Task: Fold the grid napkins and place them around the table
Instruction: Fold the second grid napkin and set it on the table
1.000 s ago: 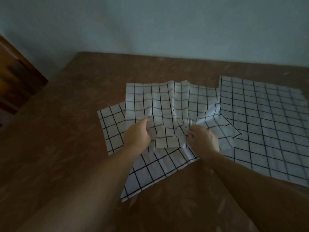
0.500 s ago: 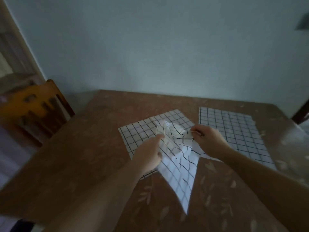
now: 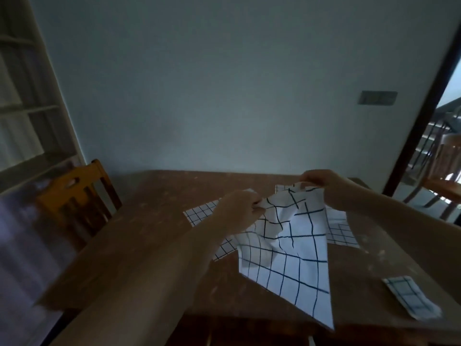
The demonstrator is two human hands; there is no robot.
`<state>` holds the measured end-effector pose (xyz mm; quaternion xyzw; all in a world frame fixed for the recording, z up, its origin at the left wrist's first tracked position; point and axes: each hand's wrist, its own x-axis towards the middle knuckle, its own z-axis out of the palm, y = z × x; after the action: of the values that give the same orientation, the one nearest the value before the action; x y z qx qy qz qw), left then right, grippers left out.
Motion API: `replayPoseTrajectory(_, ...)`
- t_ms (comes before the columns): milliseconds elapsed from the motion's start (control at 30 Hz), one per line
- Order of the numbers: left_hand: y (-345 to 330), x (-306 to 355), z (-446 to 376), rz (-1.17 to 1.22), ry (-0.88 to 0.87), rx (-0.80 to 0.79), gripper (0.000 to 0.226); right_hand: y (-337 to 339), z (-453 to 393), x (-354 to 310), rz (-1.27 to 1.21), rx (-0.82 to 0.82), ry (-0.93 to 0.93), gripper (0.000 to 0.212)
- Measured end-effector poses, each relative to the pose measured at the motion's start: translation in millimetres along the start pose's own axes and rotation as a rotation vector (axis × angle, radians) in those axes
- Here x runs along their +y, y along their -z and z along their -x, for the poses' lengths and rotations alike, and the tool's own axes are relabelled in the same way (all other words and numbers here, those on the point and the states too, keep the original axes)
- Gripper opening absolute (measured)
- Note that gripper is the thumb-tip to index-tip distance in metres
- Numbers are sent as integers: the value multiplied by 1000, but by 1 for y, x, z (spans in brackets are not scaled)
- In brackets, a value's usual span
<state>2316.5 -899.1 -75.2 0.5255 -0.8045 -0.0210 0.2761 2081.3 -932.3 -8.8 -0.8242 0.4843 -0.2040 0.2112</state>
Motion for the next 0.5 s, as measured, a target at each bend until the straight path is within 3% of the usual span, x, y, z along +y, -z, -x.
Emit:
replayPoseTrajectory(67,13,6,3,-73,-1,-26,35,7,4,-4,16,-10,-86,45)
replayPoseTrajectory(133,24,12,3,-124,-1,-66,43,14,6,-9,-56,44,-82,23)
replayPoseTrajectory(233,37,27,0,-177,11,-120,46,26,18,-30,-152,50,-16,57)
replayPoseTrajectory(333,42,41,-4,-212,59,-206,45,33,40,-48,198,-222,30,80)
replayPoseTrajectory(400,46,54,-6,-249,85,-249,39,31,52,-43,426,-304,44,73)
replayPoseTrajectory(500,52,75,-13,-313,168,-294,30,27,59,-21,527,-236,138,52)
